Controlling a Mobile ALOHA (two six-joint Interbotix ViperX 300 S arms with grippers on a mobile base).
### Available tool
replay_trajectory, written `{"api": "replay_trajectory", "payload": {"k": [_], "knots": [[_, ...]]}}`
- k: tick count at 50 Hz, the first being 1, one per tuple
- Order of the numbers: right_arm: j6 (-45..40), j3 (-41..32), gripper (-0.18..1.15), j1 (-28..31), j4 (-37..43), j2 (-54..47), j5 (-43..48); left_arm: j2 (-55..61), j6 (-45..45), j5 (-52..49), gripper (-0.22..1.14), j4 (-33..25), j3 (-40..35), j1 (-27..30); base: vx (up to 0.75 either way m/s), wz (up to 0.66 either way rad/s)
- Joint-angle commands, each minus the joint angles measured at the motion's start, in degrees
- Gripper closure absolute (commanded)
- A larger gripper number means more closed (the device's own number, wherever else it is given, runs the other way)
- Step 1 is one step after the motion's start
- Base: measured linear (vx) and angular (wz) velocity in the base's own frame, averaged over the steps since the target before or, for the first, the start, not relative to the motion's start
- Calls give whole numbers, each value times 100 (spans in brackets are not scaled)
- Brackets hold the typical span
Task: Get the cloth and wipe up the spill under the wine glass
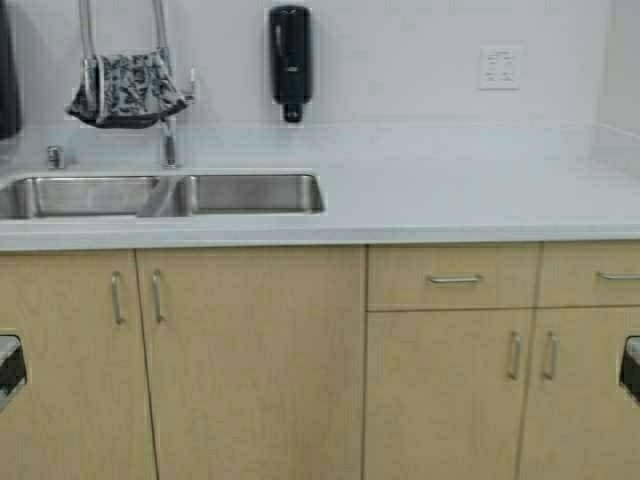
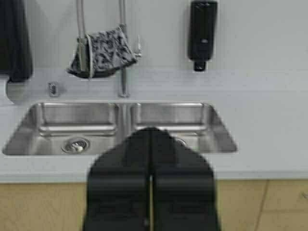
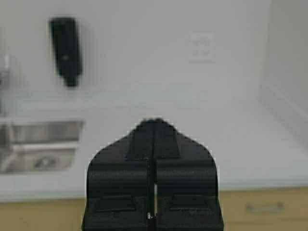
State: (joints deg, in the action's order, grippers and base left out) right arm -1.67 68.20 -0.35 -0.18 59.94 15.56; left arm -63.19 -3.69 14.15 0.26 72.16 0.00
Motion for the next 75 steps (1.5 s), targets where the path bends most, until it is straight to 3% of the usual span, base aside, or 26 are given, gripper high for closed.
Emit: {"api": "replay_trajectory", "payload": {"k": [1,24,44,61,75], "knots": [[-9,-105,91,-9,-9,-70,62,-132,-9,9,89,9,0,-18,39,23],[0,-105,91,299,-70,-158,62,-97,-18,9,89,0,9,-9,38,28],[18,-290,91,1037,-343,-475,-220,-176,-26,9,89,-9,26,-9,34,31],[9,-1230,91,1960,-334,-1784,-264,-290,-9,-97,89,9,9,-9,28,7],[18,-1617,91,2646,-352,-3480,712,-483,-18,-272,89,0,53,-18,26,7]]}}
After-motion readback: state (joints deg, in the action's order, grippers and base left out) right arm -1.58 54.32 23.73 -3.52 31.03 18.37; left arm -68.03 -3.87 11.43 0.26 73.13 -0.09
